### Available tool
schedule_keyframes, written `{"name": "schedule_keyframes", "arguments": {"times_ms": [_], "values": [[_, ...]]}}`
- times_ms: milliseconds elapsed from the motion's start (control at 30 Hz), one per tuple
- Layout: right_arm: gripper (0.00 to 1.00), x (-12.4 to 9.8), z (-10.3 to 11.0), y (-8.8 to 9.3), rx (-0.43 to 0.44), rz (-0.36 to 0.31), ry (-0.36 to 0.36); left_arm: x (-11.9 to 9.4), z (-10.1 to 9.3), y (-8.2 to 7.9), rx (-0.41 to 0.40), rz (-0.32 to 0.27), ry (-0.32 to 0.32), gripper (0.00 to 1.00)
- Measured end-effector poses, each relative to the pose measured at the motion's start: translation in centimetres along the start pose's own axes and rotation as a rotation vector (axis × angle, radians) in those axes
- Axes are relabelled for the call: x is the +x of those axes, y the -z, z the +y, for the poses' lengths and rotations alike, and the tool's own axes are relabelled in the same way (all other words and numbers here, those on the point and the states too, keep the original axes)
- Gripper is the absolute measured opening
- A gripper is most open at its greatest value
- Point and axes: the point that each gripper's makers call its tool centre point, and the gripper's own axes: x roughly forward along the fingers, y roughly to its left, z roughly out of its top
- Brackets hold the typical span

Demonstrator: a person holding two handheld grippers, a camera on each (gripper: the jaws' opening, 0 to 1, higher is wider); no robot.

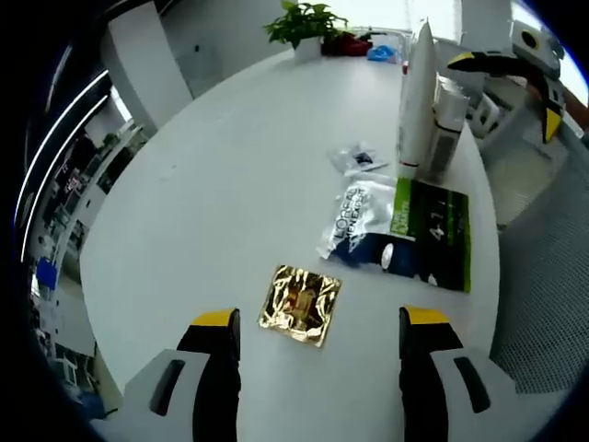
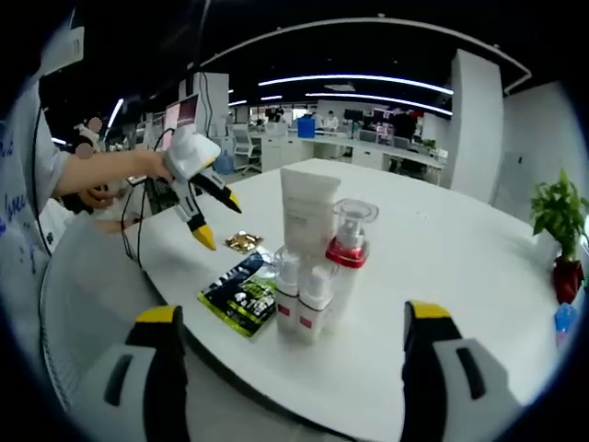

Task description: Arrange the skincare products in the storage area until every visible bottle or jar stands upright without overlapping.

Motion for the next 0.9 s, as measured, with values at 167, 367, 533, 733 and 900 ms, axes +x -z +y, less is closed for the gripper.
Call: {"name": "schedule_keyframes", "arguments": {"times_ms": [167,367,533,733,900], "values": [[0.99,-0.1,0.0,-0.2,-0.006,-0.014,0.004,0.7,-0.1,-0.2,0.000,0.005,0.031,0.64],[0.99,-0.1,-0.2,-0.1,-0.001,-0.006,0.013,1.4,0.2,-0.1,0.028,0.027,0.069,0.61],[0.99,-0.1,-0.2,-0.2,0.012,-0.015,0.008,1.9,0.2,-0.1,0.050,0.044,0.110,0.58],[0.99,-0.1,-0.1,-0.3,0.020,-0.021,0.001,2.6,0.7,0.3,0.074,0.083,0.128,0.54],[0.99,-0.1,-0.1,-0.2,0.015,-0.011,0.002,3.1,1.1,0.6,0.082,0.105,0.146,0.53]]}}
